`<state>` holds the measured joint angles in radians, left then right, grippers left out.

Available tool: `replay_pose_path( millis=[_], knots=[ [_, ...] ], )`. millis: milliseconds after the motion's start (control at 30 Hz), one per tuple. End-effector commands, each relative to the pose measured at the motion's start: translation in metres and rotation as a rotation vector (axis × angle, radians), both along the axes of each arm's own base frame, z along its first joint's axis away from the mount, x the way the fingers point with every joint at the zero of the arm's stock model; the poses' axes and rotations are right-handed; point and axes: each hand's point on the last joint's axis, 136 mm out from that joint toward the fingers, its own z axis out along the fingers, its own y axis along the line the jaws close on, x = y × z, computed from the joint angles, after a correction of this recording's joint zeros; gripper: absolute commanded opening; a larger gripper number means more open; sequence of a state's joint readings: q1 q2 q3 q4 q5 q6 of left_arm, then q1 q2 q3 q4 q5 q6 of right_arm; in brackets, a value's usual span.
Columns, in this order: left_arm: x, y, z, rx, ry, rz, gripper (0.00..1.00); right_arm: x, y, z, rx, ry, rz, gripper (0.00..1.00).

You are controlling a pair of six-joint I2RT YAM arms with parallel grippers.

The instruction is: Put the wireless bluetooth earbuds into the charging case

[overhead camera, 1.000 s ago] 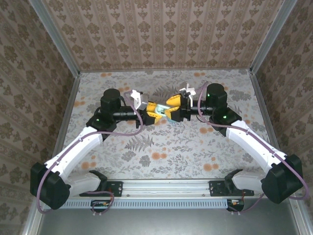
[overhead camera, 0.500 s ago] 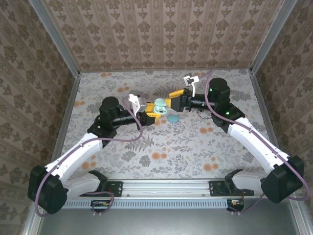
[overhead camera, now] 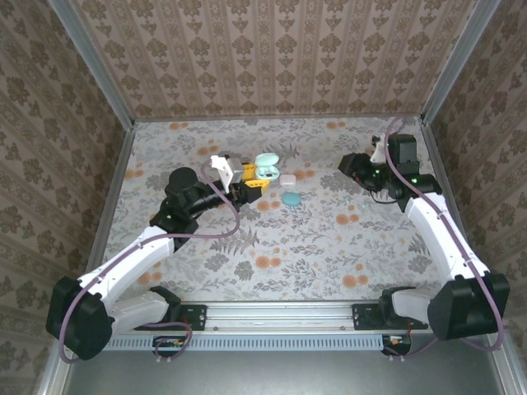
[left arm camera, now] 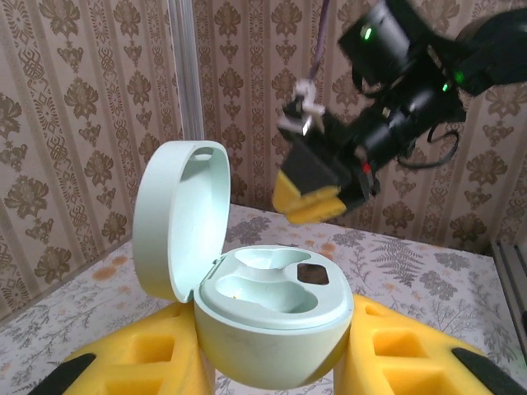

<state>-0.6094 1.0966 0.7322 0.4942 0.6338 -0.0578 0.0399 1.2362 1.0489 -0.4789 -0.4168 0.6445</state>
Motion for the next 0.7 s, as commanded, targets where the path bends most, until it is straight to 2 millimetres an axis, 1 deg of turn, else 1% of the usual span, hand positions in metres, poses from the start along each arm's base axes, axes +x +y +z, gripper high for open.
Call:
replay_pose_path(
  millis=[0, 100, 233, 367, 433, 567, 667],
  knots=[
    [-0.003, -0.002, 0.011, -0.055, -0.008, -0.011, 0.26, -0.031, -0.041, -0.068, -0.168, 0.268, -0.082, 0.43],
    [-0.002, -0.003, 0.013, -0.066, -0.001, -0.015, 0.26, -0.035, -0.061, -0.094, -0.246, 0.358, -0.093, 0.4],
    [-0.002, -0.004, 0.013, -0.065, 0.003, -0.016, 0.26, -0.026, -0.066, -0.116, -0.253, 0.411, -0.065, 0.38],
    [-0.001, -0.004, 0.013, -0.057, 0.004, -0.015, 0.26, -0.01, -0.058, -0.128, -0.226, 0.438, -0.023, 0.36],
    [-0.001, -0.004, 0.013, -0.054, 0.003, -0.014, 0.26, -0.004, -0.058, -0.134, -0.24, 0.466, -0.021, 0.36],
    [0.001, -0.003, 0.013, -0.055, 0.003, -0.001, 0.26, 0.009, -0.052, -0.145, -0.263, 0.499, 0.001, 0.36],
    [0.0, -0.002, 0.013, -0.051, 0.0, 0.002, 0.26, 0.019, -0.05, -0.154, -0.28, 0.525, 0.001, 0.39]
  ],
)
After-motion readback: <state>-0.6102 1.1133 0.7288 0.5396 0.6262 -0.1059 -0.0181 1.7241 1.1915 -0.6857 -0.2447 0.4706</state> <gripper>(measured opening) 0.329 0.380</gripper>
